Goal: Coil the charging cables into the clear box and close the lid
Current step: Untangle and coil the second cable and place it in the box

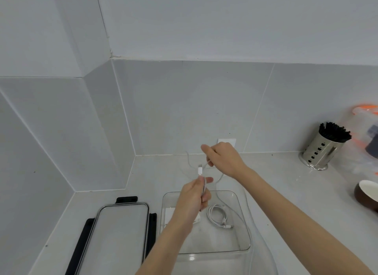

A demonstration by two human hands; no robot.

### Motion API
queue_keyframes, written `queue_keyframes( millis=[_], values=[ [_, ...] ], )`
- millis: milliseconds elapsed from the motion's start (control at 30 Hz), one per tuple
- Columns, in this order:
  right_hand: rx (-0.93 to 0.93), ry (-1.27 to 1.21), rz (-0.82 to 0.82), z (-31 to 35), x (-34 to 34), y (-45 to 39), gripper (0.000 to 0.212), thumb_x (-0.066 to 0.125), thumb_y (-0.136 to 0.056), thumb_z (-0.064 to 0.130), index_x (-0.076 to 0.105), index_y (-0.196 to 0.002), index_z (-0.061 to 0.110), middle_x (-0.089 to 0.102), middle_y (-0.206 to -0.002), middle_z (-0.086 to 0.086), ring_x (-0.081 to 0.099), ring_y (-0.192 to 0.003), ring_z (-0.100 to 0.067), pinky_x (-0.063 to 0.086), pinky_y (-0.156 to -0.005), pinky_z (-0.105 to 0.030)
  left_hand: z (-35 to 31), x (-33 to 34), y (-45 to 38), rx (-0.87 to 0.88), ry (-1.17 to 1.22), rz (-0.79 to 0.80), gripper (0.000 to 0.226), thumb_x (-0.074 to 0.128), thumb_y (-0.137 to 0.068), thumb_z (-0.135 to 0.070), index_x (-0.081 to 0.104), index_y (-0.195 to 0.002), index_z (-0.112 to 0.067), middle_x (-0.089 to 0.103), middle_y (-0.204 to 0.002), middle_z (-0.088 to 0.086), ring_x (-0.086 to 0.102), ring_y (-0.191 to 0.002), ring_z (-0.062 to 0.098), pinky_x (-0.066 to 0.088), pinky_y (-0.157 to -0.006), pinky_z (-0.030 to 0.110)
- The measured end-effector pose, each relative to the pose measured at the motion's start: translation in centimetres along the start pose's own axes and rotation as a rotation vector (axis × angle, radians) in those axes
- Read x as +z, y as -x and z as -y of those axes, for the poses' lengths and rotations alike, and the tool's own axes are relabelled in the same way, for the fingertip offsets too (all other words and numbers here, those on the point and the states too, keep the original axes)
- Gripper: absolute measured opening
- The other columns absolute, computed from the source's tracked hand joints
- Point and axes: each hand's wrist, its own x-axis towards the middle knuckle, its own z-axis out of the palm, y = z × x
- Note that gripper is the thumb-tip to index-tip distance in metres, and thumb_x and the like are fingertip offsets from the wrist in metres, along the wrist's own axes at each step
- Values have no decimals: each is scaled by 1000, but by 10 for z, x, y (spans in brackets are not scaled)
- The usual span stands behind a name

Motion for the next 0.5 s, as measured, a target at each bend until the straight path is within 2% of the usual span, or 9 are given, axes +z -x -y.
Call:
queue_keyframes(
  millis=[100, 167, 233, 267, 333, 400, 500],
  values=[
    [-37, 43, 32, 15, 2, 11, 53, 36, -96, 33, 66, -64, 4, 70, -70, -2, 64, -74, -25, 49, -77, -36, 0, -1, -13, 32, 46, -95, 34, 31, -100, -27, 61, -102, -11, 41, -46, -6, 30, -32, 3, 25, -38, 13],
    [-59, 56, 43, 22, 9, 21, 47, 34, -97, 31, 63, -71, 5, 73, -82, -8, 62, -77, -28, 48, -77, -38, -4, -4, -21, 60, 55, -157, 37, 30, -100, -27, 61, -85, -14, 47, -48, -4, 32, -32, 4, 26, -37, 13],
    [-77, 29, 32, 28, 19, 32, 40, 32, -97, 31, 55, -72, 10, 70, -82, -11, 60, -78, -31, 48, -76, -41, -8, -9, -32, 61, 68, -221, 43, 30, -100, -25, 55, -67, -12, 49, -40, -6, 37, -35, 6, 28, -39, 15],
    [-83, 1, 30, 29, 25, 38, 37, 30, -98, 31, 52, -75, 11, 69, -80, -12, 60, -76, -31, 48, -74, -41, -11, -12, -37, 43, 103, -241, 43, 31, -99, -26, 55, -66, -12, 50, -38, -8, 40, -38, 6, 30, -42, 17],
    [-103, -7, 41, 30, 38, 50, 31, 26, -100, 29, 49, -89, 11, 61, -72, -10, 54, -68, -31, 43, -64, -39, -14, -18, -48, 4, 226, -229, 35, 31, -99, -27, 60, -86, -13, 62, -49, -8, 53, -52, 8, 38, -56, 20],
    [-138, 9, 70, 28, 49, 62, 28, 24, -101, 28, 44, -98, 9, 47, -60, -1, 43, -57, -25, 32, -53, -35, -18, -24, -53, -2, 381, -164, 31, 28, -100, -28, 55, -101, -12, 72, -61, -3, 66, -63, 11, 44, -68, 25],
    [-174, -41, 146, 15, 59, 72, 20, 26, -101, 27, 35, -88, 14, 36, -55, 5, 33, -48, -14, 24, -48, -29, -27, -31, -52, 31, 534, -63, 34, 27, -100, -27, 53, -102, -6, 75, -67, 0, 72, -64, 10, 47, -66, 24]
  ],
)
